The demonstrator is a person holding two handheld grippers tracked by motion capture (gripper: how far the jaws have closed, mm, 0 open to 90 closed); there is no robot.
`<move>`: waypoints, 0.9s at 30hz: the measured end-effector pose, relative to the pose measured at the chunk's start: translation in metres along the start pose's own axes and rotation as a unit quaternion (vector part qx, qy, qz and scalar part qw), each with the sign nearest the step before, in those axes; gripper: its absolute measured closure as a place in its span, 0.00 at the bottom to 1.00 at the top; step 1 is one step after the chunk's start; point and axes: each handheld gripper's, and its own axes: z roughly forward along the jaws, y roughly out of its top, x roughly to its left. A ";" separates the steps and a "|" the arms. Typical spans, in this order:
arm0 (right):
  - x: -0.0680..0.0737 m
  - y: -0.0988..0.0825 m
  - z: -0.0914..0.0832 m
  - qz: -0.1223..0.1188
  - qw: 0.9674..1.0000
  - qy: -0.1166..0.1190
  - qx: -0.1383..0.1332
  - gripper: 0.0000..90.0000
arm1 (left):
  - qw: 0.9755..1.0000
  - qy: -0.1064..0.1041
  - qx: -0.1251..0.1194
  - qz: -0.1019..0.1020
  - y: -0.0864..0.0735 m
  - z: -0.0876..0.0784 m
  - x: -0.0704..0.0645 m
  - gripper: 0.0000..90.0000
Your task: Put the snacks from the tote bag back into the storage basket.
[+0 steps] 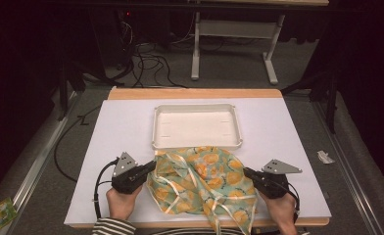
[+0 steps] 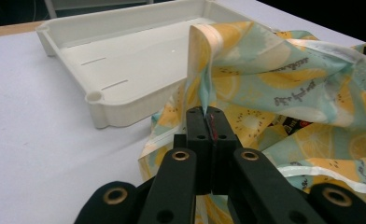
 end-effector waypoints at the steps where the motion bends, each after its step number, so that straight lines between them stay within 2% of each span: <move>1: -0.002 0.000 0.001 0.004 1.000 -0.003 0.003 1.00 | 1.000 0.000 0.000 0.000 0.000 0.000 0.000 1.00; 5: -0.009 -0.001 0.007 0.012 1.000 -0.013 0.011 1.00 | 1.000 -0.001 0.003 0.000 0.000 0.002 0.000 1.00; 12: -0.012 -0.007 0.020 0.009 0.999 -0.023 0.037 0.99 | 1.000 -0.004 0.007 0.000 0.000 0.007 -0.001 1.00; 15: -0.012 -0.008 0.022 0.011 0.999 -0.024 0.041 0.94 | 1.000 -0.007 0.008 0.000 0.000 0.007 -0.001 1.00; 19: -0.010 -0.008 0.017 0.014 0.999 -0.021 0.031 0.83 | 1.000 -0.006 0.010 0.002 0.000 0.007 -0.002 1.00; 20: -0.006 -0.007 0.009 0.009 1.000 -0.019 0.014 0.77 | 1.000 -0.006 0.011 0.002 0.000 0.008 -0.002 1.00; 27: 0.013 -0.003 -0.014 -0.016 1.000 -0.006 -0.012 0.74 | 1.000 -0.009 0.009 0.001 -0.001 0.008 -0.004 1.00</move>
